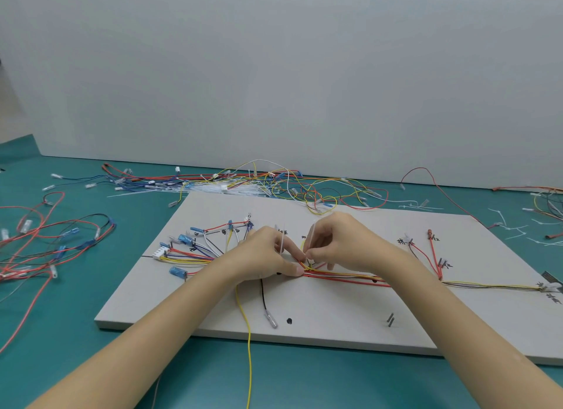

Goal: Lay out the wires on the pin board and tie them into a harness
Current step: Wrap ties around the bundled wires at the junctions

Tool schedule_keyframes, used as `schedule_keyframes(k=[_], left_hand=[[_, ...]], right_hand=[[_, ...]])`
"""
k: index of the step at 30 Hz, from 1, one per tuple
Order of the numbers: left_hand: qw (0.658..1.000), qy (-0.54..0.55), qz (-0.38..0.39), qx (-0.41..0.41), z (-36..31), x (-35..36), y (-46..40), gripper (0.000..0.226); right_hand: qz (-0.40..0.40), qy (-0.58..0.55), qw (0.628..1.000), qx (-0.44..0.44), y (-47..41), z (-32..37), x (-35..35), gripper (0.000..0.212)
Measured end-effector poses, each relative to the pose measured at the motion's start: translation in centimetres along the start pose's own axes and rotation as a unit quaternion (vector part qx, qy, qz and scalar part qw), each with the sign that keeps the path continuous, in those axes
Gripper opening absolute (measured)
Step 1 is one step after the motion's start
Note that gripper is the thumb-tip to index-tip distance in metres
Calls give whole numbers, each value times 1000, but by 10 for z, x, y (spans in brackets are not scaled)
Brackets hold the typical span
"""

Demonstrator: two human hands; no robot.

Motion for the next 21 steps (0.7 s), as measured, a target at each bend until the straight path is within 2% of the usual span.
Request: schedule_keyframes(k=[5, 16, 21], left_hand=[[1000, 1, 5, 5, -1, 1, 1, 13], [1000, -5, -2, -1, -4, 0, 3, 12], [1000, 18, -6, -8, -2, -1, 4, 14]], right_hand=[[-29, -21, 999, -22, 4, 3, -5, 15], [16, 134, 990, -30, 1, 20, -2, 9], [19, 150, 988, -28, -4, 24, -2, 9]])
Point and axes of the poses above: each hand's wrist, its own y-axis away from the middle knuckle, its own x-axis out of the palm, z = x × y, the point moved 6 cm from there along -y, towards the middle knuckle, and after that the axes turned 2 degrees about -x, right-handed, at the moved point
